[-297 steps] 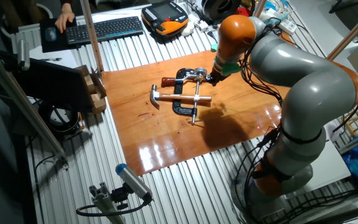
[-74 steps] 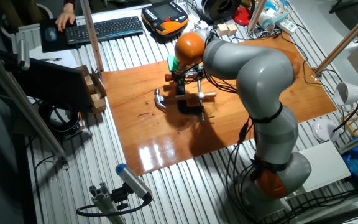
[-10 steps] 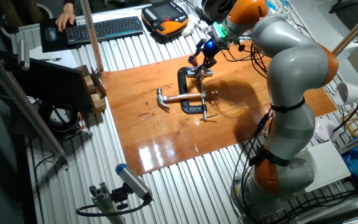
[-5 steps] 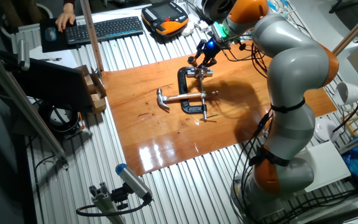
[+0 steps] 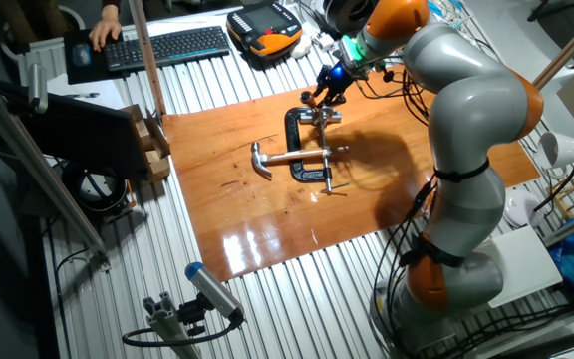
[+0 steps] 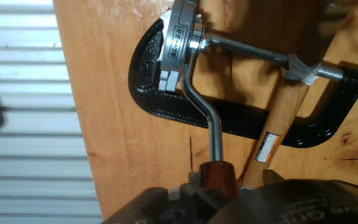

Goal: Pull up the lever

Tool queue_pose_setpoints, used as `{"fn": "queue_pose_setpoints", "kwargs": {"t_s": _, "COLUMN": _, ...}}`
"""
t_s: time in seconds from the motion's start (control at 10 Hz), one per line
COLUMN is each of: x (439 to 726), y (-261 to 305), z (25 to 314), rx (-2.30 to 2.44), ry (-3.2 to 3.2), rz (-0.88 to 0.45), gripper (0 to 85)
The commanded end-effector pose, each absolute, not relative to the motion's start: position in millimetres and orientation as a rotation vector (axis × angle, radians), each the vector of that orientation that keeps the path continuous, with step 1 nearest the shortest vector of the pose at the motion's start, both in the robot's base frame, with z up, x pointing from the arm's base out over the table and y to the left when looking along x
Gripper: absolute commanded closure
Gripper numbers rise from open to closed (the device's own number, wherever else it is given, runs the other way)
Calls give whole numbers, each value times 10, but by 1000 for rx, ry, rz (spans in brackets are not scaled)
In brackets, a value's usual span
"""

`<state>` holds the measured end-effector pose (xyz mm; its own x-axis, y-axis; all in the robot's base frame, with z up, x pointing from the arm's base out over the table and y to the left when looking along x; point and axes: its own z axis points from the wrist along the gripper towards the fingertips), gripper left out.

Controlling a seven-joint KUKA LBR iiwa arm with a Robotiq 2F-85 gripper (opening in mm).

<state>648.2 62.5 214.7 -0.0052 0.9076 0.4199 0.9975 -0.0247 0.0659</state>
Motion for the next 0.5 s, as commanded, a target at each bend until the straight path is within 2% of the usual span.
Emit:
{"fn": "queue_pose_setpoints", "kwargs": {"t_s": 0.0, "x": 6483, "y": 626, "z": 2144, "rx": -2047, "ry": -2027, "rz": -484, "gripper": 680}}
{"fn": "queue_pose_setpoints", "kwargs": {"t_s": 0.1, "x": 6484, "y": 623, "z": 2140, "rx": -2064, "ry": -2072, "rz": -456, "gripper": 680}}
{"fn": "queue_pose_setpoints", "kwargs": {"t_s": 0.2, "x": 6481, "y": 618, "z": 2139, "rx": -2063, "ry": -2118, "rz": -445, "gripper": 850}}
{"fn": "queue_pose_setpoints", "kwargs": {"t_s": 0.4, "x": 6472, "y": 620, "z": 2155, "rx": -2035, "ry": -2198, "rz": -407, "gripper": 850}}
